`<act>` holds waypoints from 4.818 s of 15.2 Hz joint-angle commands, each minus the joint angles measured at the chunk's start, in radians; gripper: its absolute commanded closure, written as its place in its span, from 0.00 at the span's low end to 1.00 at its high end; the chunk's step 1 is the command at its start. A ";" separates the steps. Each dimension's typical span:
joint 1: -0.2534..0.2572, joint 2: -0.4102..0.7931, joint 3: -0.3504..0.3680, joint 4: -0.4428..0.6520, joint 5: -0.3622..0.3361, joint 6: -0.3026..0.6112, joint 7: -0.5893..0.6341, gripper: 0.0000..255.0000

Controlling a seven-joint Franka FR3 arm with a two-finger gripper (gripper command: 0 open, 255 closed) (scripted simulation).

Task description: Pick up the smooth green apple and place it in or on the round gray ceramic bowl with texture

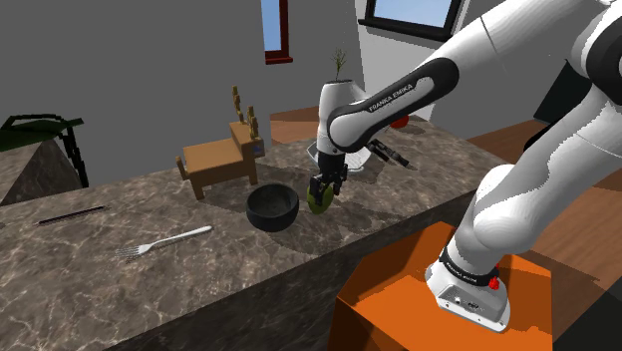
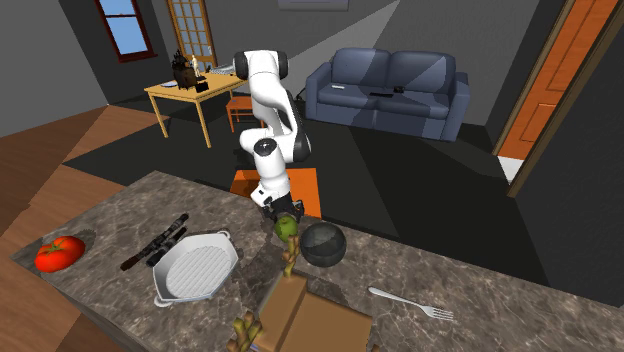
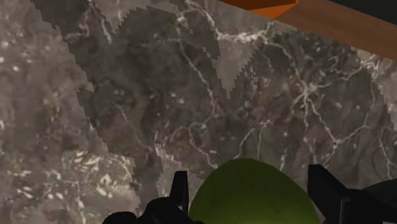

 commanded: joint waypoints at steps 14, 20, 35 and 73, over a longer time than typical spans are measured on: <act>-0.006 -0.110 -0.011 0.101 -0.019 -0.211 0.028 1.00; -0.008 -0.140 -0.016 0.158 -0.026 -0.298 0.038 1.00; 0.001 -0.121 0.003 0.354 -0.031 -0.467 0.100 1.00; 0.064 0.200 0.131 0.489 -0.050 -0.255 0.274 0.00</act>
